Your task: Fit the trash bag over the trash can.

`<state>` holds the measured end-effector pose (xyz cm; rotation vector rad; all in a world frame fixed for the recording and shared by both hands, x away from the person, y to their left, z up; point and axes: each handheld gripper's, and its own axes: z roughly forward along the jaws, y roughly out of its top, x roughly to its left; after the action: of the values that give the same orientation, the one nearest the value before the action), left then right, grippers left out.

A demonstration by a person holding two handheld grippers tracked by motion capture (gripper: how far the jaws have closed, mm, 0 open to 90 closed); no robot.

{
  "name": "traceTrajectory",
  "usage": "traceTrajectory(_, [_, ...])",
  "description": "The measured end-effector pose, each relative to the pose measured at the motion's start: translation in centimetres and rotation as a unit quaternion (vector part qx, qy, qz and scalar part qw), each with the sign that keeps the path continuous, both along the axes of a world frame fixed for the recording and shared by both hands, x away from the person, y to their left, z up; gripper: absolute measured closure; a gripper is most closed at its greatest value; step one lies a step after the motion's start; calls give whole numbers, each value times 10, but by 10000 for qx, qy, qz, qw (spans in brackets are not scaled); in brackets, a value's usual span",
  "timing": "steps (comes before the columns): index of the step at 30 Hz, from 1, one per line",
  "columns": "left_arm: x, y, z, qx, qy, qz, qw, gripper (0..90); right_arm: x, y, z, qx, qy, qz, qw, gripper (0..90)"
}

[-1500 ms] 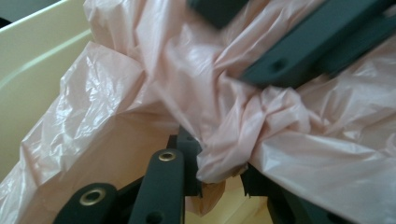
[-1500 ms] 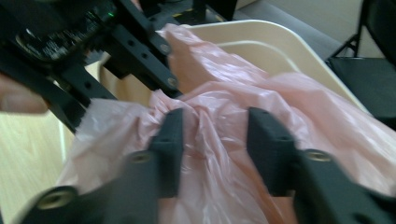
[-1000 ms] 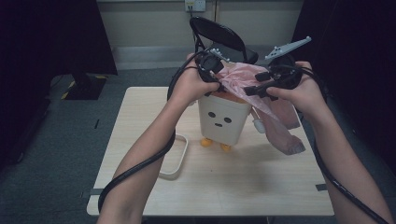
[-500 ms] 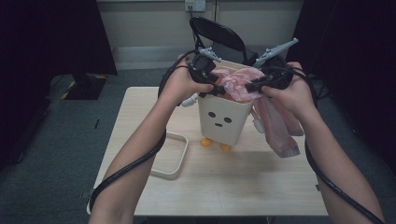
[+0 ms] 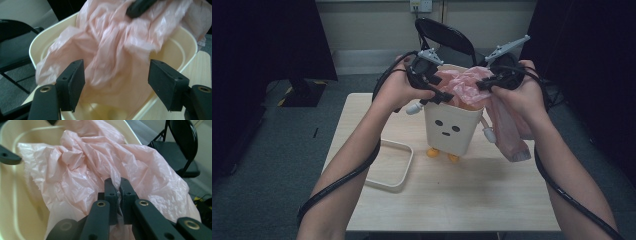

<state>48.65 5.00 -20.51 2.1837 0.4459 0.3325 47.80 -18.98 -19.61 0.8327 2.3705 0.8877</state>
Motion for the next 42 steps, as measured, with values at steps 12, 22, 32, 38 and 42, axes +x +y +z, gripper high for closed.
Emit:
traceTrajectory(12, [7, -25, -13, 203, 185, -61, 9996, 590, -5, 19, -4, -8, 175, 533, 9984, 853])
traceTrajectory(22, [13, -32, -19, 412, 583, 300, 9970, 798, -10, -16, 3, 485, 27, 6, 9988, 371])
traceTrajectory(32, [12, -32, -17, 522, 576, 402, 9962, 812, -13, -13, -8, 148, 68, 183, 9997, 543])
traceTrajectory(38, [11, -29, -17, 327, 499, 343, 9976, 790, -11, -9, -6, -13, 225, 238, 9995, 857])
traceTrajectory(42, [10, -21, -14, 61, 417, 304, 9986, 623, -8, -10, -3, 212, 247, 217, 9992, 881])
